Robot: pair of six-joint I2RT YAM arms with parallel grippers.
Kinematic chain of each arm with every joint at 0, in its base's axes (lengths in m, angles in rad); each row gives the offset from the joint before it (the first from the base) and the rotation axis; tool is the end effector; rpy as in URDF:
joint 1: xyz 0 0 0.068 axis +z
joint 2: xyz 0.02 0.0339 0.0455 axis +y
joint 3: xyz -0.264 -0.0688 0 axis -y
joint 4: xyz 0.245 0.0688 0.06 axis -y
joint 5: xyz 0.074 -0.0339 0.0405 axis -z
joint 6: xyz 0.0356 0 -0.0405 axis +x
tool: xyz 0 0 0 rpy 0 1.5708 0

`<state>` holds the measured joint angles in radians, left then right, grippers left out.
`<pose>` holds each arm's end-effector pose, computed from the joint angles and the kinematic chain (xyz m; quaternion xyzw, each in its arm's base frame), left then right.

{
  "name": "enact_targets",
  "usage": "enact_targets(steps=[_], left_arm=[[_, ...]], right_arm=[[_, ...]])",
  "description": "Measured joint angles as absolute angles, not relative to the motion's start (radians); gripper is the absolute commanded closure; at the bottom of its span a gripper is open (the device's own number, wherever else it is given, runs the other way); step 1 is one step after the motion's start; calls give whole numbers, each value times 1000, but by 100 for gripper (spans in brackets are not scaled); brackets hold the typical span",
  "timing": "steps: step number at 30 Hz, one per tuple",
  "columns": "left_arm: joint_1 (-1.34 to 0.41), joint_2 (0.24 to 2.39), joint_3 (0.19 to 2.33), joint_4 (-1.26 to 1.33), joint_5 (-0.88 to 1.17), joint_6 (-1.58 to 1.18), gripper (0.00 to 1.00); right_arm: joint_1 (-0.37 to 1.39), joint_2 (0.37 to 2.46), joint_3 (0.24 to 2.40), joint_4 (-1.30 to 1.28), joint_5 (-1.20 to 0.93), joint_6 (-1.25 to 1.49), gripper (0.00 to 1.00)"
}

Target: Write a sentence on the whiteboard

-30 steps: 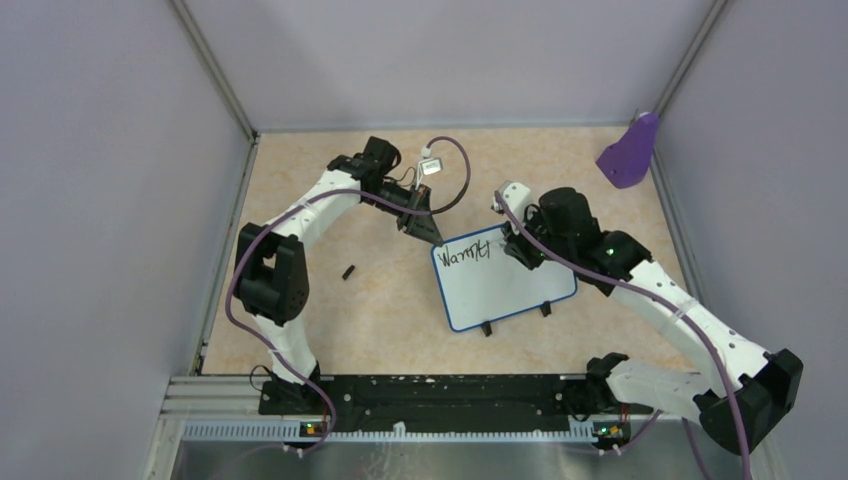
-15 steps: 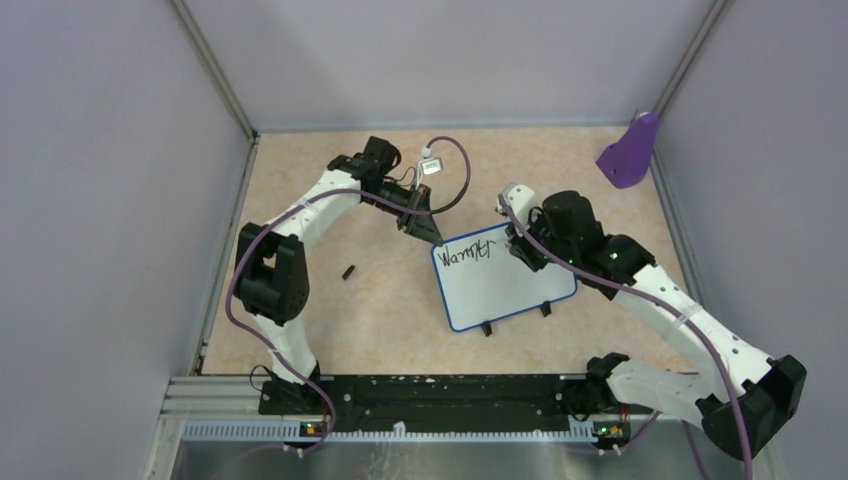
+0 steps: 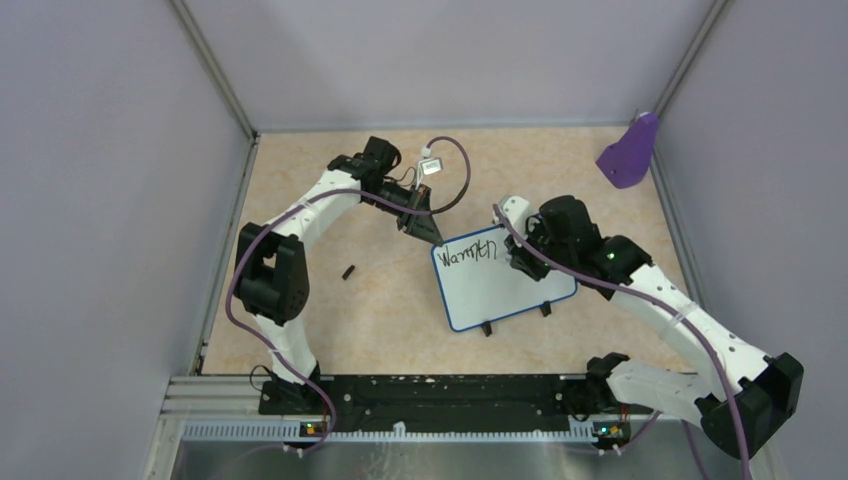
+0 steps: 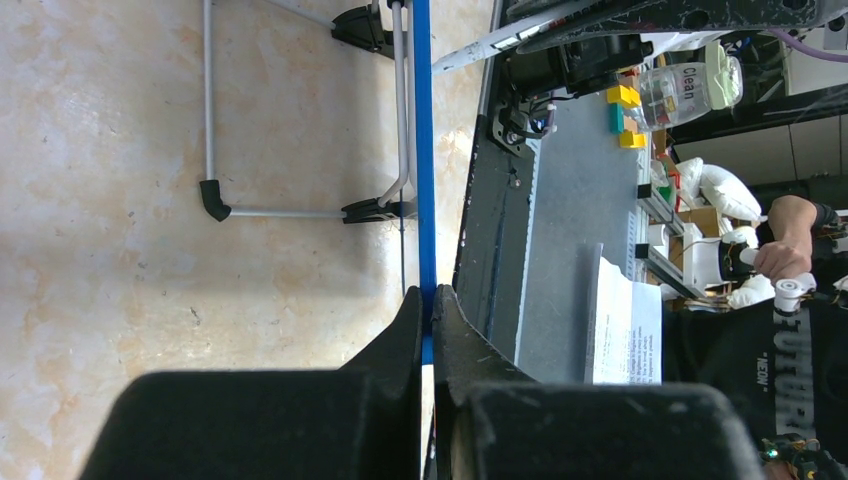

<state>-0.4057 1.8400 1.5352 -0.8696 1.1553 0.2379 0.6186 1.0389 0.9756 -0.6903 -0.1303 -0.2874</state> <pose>0.3327 -0.1783 0.2702 0.3618 0.7452 -0.5473 0.1195 0.1718 0.1279 0.3106 -0.4240 0.8120 0.1243 0.3812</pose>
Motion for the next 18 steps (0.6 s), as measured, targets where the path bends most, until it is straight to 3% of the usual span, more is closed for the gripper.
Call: enact_targets(steps=[18], left_arm=[[-407, 1840, 1537, -875, 1155, 238, 100]], right_arm=[[616, 1041, 1107, -674, -143, -273, 100]])
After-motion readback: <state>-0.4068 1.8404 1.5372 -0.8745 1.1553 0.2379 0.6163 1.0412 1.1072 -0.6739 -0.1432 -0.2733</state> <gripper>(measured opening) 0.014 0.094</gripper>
